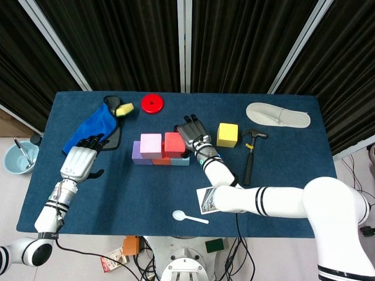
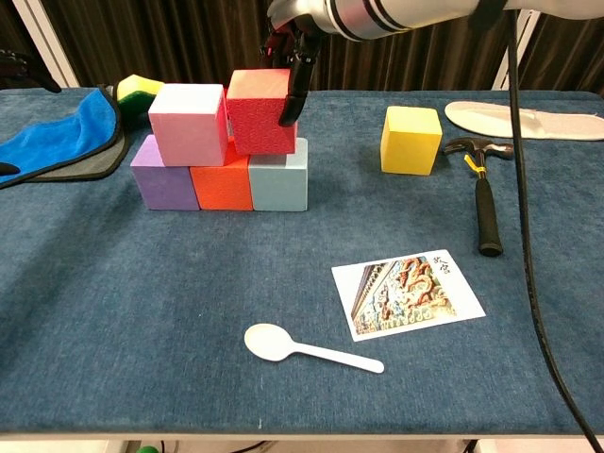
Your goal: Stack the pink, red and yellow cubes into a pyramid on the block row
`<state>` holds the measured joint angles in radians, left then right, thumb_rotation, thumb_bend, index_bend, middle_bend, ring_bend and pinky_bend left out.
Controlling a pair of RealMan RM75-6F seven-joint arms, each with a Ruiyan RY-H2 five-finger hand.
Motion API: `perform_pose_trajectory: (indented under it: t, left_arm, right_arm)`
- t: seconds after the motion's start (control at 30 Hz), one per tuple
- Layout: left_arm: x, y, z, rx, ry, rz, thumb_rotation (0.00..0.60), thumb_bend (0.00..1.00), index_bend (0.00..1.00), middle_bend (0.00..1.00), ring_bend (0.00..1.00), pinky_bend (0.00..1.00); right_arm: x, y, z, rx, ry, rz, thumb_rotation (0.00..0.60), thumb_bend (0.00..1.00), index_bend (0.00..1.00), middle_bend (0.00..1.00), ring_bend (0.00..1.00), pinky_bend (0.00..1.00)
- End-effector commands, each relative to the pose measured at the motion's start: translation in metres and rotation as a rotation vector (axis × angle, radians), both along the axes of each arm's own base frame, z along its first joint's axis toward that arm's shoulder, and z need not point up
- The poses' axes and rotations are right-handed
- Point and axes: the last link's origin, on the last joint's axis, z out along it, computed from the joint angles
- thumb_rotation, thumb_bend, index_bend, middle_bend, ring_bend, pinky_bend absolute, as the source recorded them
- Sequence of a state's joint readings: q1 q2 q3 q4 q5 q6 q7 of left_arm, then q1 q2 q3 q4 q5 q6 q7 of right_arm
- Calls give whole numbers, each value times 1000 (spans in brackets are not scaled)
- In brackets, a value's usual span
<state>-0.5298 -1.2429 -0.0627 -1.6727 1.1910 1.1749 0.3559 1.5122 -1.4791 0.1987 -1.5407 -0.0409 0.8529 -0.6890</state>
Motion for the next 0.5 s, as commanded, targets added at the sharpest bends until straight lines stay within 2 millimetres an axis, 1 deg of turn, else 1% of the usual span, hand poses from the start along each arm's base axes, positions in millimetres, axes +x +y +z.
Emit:
perform_pose_trajectory:
  t: [0.03, 0.5]
  left_arm:
    - [-1, 0, 0, -1, -1, 1, 595, 158, 162, 71, 108, 208]
    - [-4, -2, 0, -3, -8, -2, 599, 158, 162, 71, 108, 207]
  right_arm:
    - [3, 0, -3, -3, 1, -2, 600, 208, 418, 361, 57, 59]
    - [12, 1, -14, 1, 20, -14, 600, 208, 418, 345, 57, 60]
